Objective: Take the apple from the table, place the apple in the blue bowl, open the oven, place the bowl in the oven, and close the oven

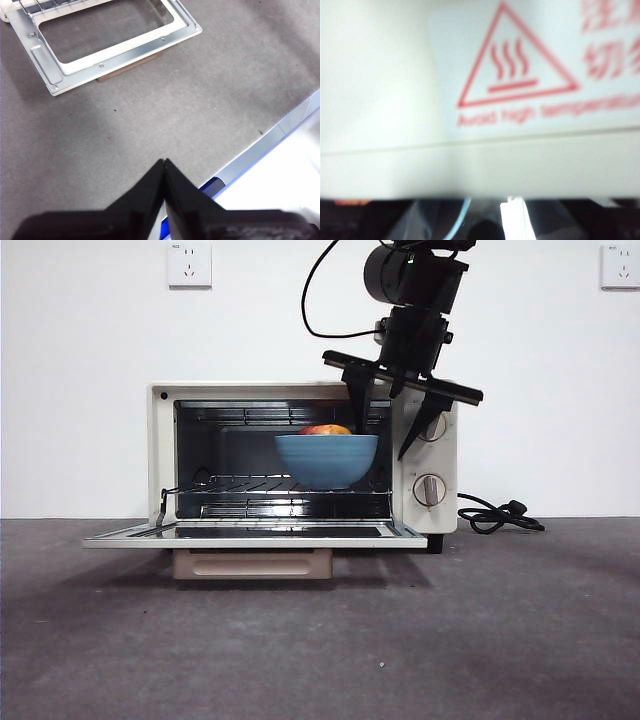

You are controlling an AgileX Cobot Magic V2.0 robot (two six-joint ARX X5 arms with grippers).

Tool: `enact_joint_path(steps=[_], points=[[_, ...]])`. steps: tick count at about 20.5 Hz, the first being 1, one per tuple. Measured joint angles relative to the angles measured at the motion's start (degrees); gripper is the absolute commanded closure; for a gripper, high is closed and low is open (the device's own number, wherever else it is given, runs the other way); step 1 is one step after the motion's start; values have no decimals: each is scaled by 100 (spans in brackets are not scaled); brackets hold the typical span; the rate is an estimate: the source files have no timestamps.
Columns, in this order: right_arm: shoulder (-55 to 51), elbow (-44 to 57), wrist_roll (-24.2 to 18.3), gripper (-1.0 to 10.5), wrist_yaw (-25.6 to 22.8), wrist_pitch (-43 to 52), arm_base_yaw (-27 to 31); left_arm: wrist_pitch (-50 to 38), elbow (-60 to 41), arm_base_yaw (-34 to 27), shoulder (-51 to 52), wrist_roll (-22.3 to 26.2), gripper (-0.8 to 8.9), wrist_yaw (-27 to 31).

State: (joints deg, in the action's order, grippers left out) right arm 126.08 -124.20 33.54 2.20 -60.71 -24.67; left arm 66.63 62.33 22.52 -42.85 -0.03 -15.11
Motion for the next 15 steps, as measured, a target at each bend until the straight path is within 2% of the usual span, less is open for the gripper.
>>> enact_joint_path(steps=[9,15], points=[[-221,-9,-308,694,-225,11,-24,17,0,0,-2,0,818,2],[-577,-9,-767,694,-439,-52,-96,13,0,0,-7,0,818,79]])
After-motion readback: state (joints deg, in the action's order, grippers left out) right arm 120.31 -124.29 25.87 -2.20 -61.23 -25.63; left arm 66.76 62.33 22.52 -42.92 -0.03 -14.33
